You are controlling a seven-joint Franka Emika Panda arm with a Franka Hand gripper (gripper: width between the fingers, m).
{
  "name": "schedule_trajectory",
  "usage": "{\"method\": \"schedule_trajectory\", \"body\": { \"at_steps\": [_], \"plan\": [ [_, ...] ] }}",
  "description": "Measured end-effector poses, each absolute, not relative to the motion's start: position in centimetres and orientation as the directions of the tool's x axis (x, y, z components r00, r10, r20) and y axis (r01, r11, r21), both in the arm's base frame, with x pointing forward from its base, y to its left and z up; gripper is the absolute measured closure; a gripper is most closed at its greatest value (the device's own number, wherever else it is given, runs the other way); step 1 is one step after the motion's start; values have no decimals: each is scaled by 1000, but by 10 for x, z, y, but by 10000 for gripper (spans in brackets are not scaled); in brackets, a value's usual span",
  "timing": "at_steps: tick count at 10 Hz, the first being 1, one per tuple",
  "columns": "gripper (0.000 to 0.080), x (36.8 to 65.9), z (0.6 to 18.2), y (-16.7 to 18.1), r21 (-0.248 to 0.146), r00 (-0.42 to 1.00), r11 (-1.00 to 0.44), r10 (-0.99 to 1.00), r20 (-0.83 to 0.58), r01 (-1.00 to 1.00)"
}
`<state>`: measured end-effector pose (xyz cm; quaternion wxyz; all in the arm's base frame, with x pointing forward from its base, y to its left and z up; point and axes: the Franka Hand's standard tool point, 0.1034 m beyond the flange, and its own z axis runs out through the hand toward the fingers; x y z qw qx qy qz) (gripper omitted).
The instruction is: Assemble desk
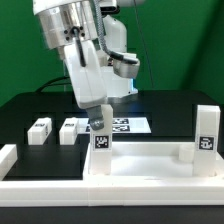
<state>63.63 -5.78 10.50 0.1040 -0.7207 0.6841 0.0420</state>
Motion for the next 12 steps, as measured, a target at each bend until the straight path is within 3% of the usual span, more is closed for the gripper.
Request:
{"method": "schedule_trajectory", "body": {
  "at_steps": [2, 3, 4, 5, 9, 11, 12],
  "plan": [
    [504, 636, 105, -58, -99, 95, -76, -975, -200, -992],
    [288, 636, 105, -57, -100, 102, -84, -975, -199, -991],
    [288, 638, 104, -56, -141, 325, -305, -934, -147, -942],
    [181, 632, 97, -53, -163, 489, -469, -864, -121, -868],
    [151, 632, 98, -55, -184, 705, -686, -706, -71, -704],
    [150, 640, 109, -58, -147, 970, -962, -239, 46, -230],
    [150, 640, 108, -61, -148, 983, -976, -173, 57, -163]
  ]
}}
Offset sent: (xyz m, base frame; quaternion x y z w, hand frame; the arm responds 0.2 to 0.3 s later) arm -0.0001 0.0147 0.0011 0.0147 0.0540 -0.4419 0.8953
